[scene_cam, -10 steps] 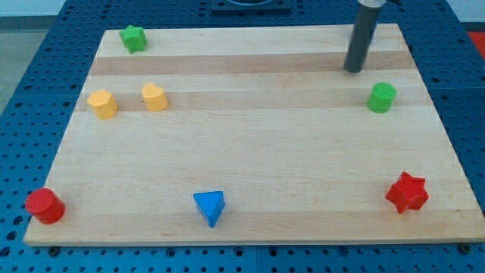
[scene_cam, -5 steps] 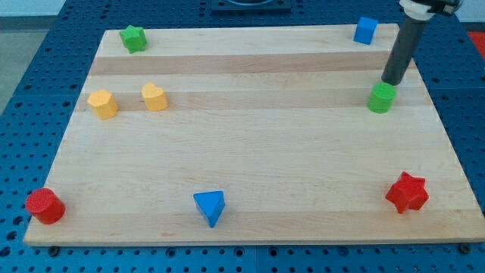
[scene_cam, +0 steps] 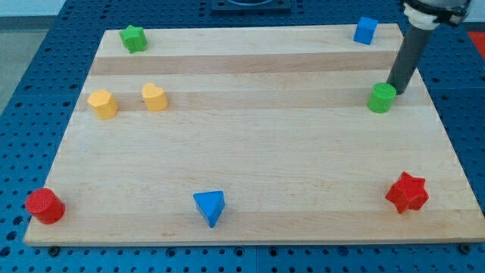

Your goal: Push the green circle to the center

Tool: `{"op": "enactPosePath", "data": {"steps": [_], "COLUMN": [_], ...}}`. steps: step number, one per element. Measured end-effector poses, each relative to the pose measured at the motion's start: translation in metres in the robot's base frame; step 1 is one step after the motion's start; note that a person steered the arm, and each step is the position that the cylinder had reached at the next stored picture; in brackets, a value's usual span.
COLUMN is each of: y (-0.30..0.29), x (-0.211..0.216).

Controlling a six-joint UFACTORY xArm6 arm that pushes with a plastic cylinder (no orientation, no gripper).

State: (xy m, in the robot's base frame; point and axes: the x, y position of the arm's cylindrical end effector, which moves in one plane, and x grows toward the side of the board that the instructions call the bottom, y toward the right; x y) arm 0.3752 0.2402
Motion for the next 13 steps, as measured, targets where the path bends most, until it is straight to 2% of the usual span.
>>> {"op": "enactPosePath", "data": {"steps": [2, 6, 7, 12, 13], "y": [-0.010, -0.040, -0.075, -0.103, -0.125], "x": [0.005, 0.057, 0.057, 0.057, 0.057]}}
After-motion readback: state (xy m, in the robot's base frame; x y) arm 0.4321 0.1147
